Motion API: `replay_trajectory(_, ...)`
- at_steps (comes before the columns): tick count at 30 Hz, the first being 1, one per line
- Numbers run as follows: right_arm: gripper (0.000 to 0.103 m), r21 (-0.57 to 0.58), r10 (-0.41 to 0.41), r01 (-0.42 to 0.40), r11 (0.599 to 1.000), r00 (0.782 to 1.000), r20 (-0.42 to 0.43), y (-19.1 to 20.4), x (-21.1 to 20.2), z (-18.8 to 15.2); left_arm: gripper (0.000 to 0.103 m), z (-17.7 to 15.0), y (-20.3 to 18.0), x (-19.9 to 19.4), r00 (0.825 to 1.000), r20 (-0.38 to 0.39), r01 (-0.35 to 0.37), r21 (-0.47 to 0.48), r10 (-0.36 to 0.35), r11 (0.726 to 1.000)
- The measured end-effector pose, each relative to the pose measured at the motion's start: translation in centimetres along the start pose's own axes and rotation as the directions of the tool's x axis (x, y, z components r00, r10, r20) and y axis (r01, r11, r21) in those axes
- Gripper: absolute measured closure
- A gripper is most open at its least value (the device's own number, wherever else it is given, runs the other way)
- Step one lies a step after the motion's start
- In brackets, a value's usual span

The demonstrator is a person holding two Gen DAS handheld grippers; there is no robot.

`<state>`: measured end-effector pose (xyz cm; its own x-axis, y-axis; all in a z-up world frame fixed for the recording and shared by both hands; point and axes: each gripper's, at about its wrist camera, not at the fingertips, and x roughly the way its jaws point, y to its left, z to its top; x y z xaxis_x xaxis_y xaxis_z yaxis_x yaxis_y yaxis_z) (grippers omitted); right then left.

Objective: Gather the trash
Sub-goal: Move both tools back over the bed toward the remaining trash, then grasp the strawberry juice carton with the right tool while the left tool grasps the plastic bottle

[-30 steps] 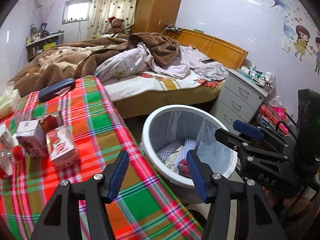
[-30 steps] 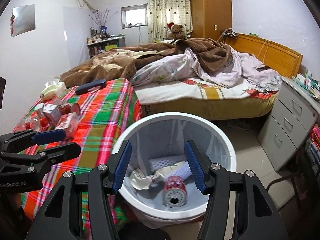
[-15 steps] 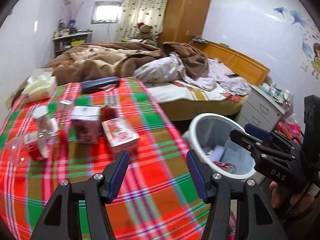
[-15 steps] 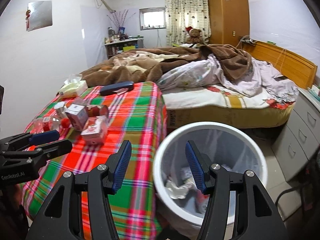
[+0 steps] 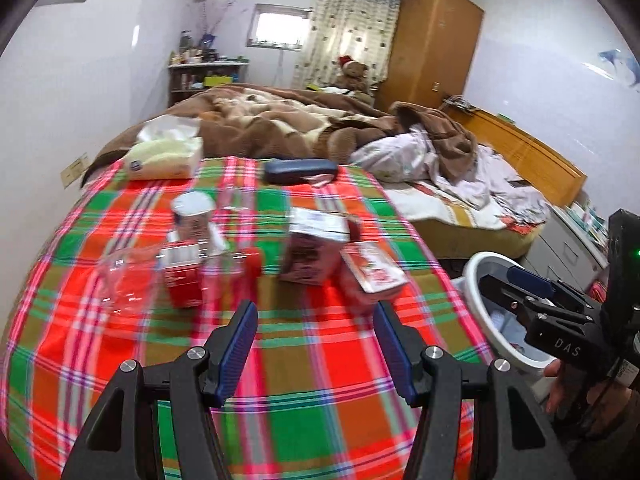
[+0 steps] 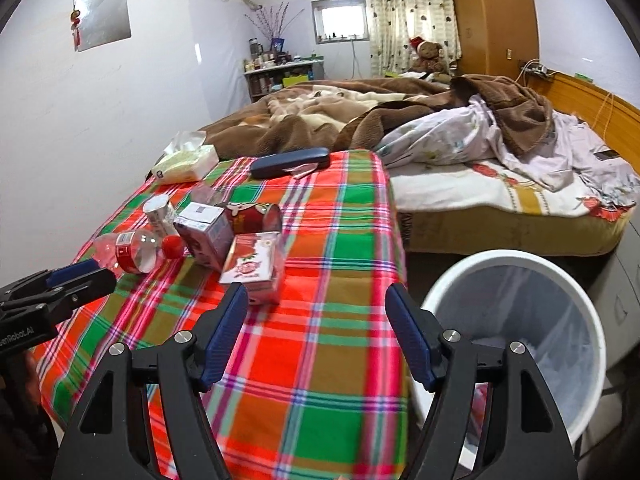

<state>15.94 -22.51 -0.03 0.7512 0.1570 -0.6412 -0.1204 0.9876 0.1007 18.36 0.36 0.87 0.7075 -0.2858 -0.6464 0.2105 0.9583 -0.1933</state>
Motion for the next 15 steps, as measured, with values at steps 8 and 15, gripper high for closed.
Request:
replay_trajectory(8, 0.03, -0.013, 0.033, -0.033, 0.999, 0.999, -0.031, 2.0, 2.4, 0.9, 0.038, 0.5, 4.8, 0.0, 0.997, -0.003, -0.075, -0.026, 0.075, 0.997)
replay_trajectory(15, 0.03, -0.026, 0.043, -0.045, 0.999, 0.995, -0.088, 3.3, 4.8, 1.2, 0.035, 1.9, 8.6, 0.9, 0.992, -0.023, -0.126, -0.017, 0.126, 0.992)
